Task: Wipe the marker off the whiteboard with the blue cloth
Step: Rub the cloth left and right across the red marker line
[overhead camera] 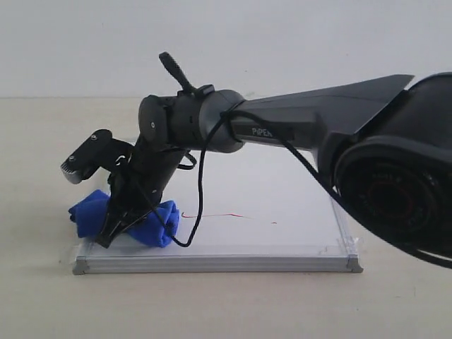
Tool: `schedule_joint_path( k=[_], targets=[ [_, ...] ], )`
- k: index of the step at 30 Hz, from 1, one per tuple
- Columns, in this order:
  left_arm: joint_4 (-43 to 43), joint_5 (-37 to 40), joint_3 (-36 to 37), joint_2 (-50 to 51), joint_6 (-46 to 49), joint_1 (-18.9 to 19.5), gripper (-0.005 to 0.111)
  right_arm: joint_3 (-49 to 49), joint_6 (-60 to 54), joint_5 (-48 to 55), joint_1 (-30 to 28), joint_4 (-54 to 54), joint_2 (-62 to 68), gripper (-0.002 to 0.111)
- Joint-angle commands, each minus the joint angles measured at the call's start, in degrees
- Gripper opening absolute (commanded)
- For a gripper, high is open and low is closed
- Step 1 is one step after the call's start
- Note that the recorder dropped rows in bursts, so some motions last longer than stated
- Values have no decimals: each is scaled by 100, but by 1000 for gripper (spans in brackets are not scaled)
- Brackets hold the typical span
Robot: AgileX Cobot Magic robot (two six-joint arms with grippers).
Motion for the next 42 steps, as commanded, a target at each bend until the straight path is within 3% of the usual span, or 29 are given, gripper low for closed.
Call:
schedule_joint_path(
  k=[1, 5, 8, 19, 22, 26, 30, 34, 42],
  targets=[
    [-7, -55, -20, -20, 6, -10, 4, 66, 569, -107, -429, -359, 161, 0],
    [-7, -55, -20, -20, 6, -10, 4, 66, 1450, -341, -835, -767, 161, 0],
    [-7, -55, -20, -20, 6, -10, 4, 66, 1500, -287, -903, -767, 161, 0],
    [-7, -55, -20, -20, 6, -10, 4, 66, 158, 1065, -187, -7, 173, 0],
    [-7, -55, -20, -20, 6, -10, 4, 66, 1138, 1093, -212, -1216, 173, 0],
    [-7, -55, -20, -20, 6, -10, 4, 90, 2849, 1353, -308, -3603, 173, 0],
    [-7, -55, -20, -20, 6, -10, 4, 90, 3965, 1737, -390, -4849, 173, 0],
    [-7, -55, -20, -20, 6, -10, 4, 165, 3358, 1825, -448, -4027, 173, 0],
    [-7, -55, -20, -20, 6, -10, 4, 544, 277, 1873, -376, 81, 173, 0]
  ],
)
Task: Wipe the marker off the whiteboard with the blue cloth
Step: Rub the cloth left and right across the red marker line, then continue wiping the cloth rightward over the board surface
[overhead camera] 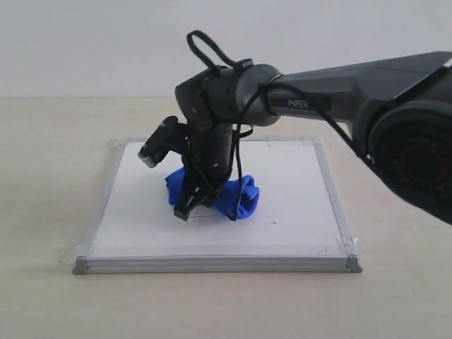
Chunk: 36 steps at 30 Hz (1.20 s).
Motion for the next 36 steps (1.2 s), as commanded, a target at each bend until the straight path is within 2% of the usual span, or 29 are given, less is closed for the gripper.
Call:
schedule_joint_path(
  k=[1, 4, 7, 9, 11, 14, 16, 21, 25, 30, 33, 36],
  targets=[
    [-7, -55, -20, -20, 6, -10, 4, 339, -1648, 789, 116, 2914, 315, 0],
    [-7, -55, -20, -20, 6, -10, 4, 339, -1827, 1083, 105, 3252, 302, 0],
    [-7, -55, -20, -20, 6, -10, 4, 352, -1631, 1011, 105, 2810, 204, 0],
    [-7, -55, -20, -20, 6, -10, 4, 377, -1024, 553, 105, 2035, 74, 0],
    [-7, -55, -20, -20, 6, -10, 4, 377, 36, 204, 105, 862, -69, 0],
    [-7, -55, -20, -20, 6, -10, 4, 377, 1121, 148, 60, -823, -289, 0],
    [-7, -55, -20, -20, 6, -10, 4, 377, 1315, 246, -56, -1082, -398, 0],
    [-7, -55, -20, -20, 6, -10, 4, 377, 1455, 314, -426, -1047, -494, 0],
    [-7, -55, -20, -20, 6, -10, 4, 736, 1469, -50, -445, -713, -482, 0],
    [-7, -55, -20, -20, 6, -10, 4, 1171, 467, -309, -139, 418, -482, 0],
    [-7, -55, -20, -20, 6, -10, 4, 1174, -356, -112, 61, 1477, -493, 0],
    [-7, -55, -20, -20, 6, -10, 4, 1174, -632, 119, 106, 1830, -680, 0]
  ],
)
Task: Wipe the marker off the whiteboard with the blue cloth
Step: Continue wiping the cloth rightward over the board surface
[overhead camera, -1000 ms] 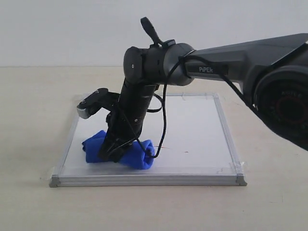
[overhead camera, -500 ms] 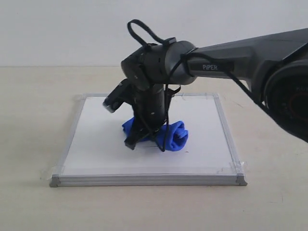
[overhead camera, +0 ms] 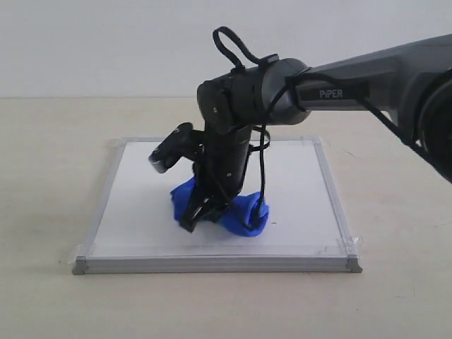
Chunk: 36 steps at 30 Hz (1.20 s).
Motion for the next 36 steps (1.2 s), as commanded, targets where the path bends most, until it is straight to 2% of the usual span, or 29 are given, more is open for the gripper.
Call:
schedule_joint_path(
  k=[1, 9, 11, 15, 20, 24, 29, 33, 36],
  targets=[
    [-7, -55, -20, -20, 6, -10, 4, 147, -500, 525, 202, 1151, -95, 0],
    [-7, -55, -20, -20, 6, -10, 4, 147, 1713, 956, -407, -1912, -403, 0],
    [-7, -55, -20, -20, 6, -10, 4, 147, 1962, 1059, -606, -2240, -403, 0],
    [-7, -55, -20, -20, 6, -10, 4, 176, 1822, 1007, -763, -1894, -403, 0],
    [-7, -55, -20, -20, 6, -10, 4, 641, 941, 316, -508, -970, -403, 0],
    [-7, -55, -20, -20, 6, -10, 4, 1012, -331, -146, -356, 250, -403, 0],
    [-7, -55, -20, -20, 6, -10, 4, 1026, -1689, 137, -337, 1536, -396, 0],
    [-7, -55, -20, -20, 6, -10, 4, 1026, -2079, 525, -348, 1536, -396, 0],
    [-7, -55, -20, -20, 6, -10, 4, 1026, -990, 212, -474, 687, -396, 0]
  ],
)
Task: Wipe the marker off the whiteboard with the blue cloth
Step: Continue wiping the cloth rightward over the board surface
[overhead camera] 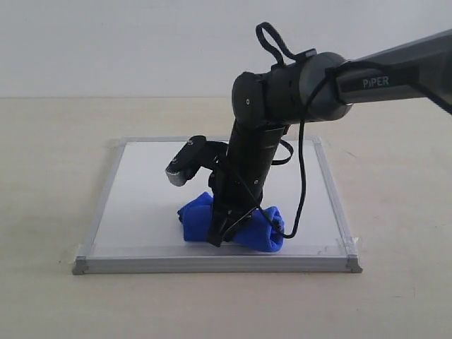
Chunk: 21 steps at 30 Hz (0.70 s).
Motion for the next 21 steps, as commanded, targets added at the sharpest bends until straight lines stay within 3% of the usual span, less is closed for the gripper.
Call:
schedule_joint_path(
  k=[1, 6, 9, 14, 18, 20, 21],
  targets=[
    [-7, -55, -20, -20, 6, -10, 4, 122, 1494, -60, -110, -1102, 120, 0],
    [-7, -55, -20, -20, 6, -10, 4, 122, 3601, -106, -349, -3593, 127, 0],
    [-7, -55, -20, -20, 6, -10, 4, 122, 3951, -31, -380, -3921, 127, 0],
    [-7, -55, -20, -20, 6, -10, 4, 122, 2296, -42, -203, -2081, 136, 0],
    [-7, -55, -20, -20, 6, -10, 4, 122, -43, 722, -31, 209, 136, 0],
    [-7, -55, -20, -20, 6, -10, 4, 122, -110, 650, -31, 222, 113, 0],
    [-7, -55, -20, -20, 6, -10, 4, 122, 528, 295, -52, -339, 113, 0]
  ],
)
